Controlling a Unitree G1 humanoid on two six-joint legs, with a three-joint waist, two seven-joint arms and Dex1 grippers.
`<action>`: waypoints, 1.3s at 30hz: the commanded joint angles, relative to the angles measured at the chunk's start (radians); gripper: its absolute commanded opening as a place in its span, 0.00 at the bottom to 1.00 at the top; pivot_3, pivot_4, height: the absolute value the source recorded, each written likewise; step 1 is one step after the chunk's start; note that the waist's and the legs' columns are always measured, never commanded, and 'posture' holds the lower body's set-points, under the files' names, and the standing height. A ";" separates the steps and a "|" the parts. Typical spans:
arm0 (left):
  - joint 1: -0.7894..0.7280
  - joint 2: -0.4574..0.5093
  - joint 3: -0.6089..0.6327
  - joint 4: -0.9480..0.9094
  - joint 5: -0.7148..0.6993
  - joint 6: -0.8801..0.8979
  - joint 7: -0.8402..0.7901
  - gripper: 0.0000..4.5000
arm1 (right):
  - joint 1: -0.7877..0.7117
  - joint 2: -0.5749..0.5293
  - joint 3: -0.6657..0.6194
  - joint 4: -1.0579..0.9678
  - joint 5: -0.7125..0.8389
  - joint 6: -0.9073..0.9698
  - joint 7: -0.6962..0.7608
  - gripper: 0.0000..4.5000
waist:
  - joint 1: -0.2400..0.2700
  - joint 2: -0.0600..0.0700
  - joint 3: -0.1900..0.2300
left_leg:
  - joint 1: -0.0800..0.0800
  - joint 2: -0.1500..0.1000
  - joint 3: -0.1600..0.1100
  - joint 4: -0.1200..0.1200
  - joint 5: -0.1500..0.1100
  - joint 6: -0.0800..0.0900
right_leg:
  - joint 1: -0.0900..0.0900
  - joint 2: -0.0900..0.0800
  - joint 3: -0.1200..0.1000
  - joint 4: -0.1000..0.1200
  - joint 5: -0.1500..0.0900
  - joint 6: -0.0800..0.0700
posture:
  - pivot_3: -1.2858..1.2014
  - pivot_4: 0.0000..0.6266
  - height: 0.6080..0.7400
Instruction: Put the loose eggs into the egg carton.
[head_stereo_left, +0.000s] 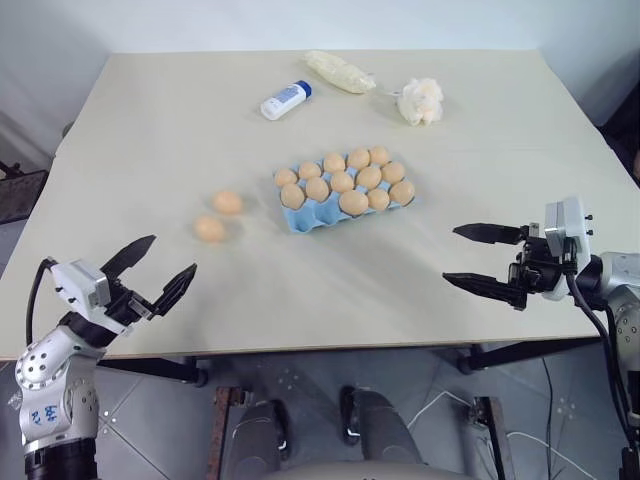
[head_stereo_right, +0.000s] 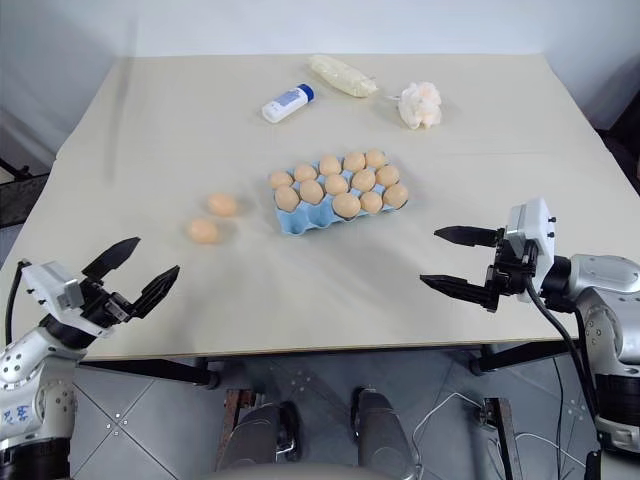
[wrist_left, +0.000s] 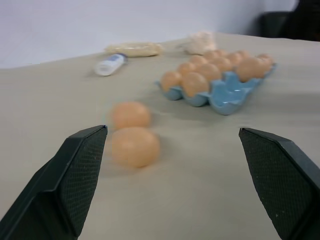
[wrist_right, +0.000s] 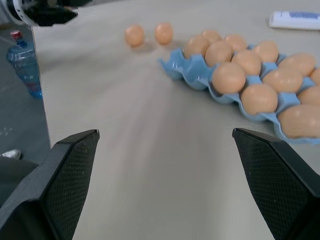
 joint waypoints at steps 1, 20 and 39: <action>0.033 -0.020 -0.005 -0.133 0.008 0.068 0.118 1.00 | -0.006 -0.012 -0.025 -0.011 0.013 -0.007 -0.003 0.99 | 0.004 0.000 0.000 | 0.000 0.000 0.000 0.000 0.000 0.000 | 0.000 0.000 0.000 0.000 0.000 0.000 | 0.52 0.24 1.00; -0.183 -0.100 -0.177 -0.329 0.144 0.442 0.566 1.00 | -0.074 0.024 0.040 -0.005 0.004 0.008 -0.049 0.99 | 0.024 0.000 0.000 | 0.000 -0.001 0.000 0.001 0.001 0.005 | 0.002 0.000 0.000 -0.002 0.001 0.002 | 0.52 0.24 1.00; -0.434 -0.110 -0.278 -0.003 0.278 0.560 0.627 1.00 | -0.089 0.048 0.067 -0.014 -0.001 0.019 -0.086 0.99 | 0.023 0.000 0.000 | 0.001 -0.002 -0.002 0.004 0.002 0.005 | 0.006 0.000 -0.002 -0.001 0.002 0.003 | 0.52 0.24 1.00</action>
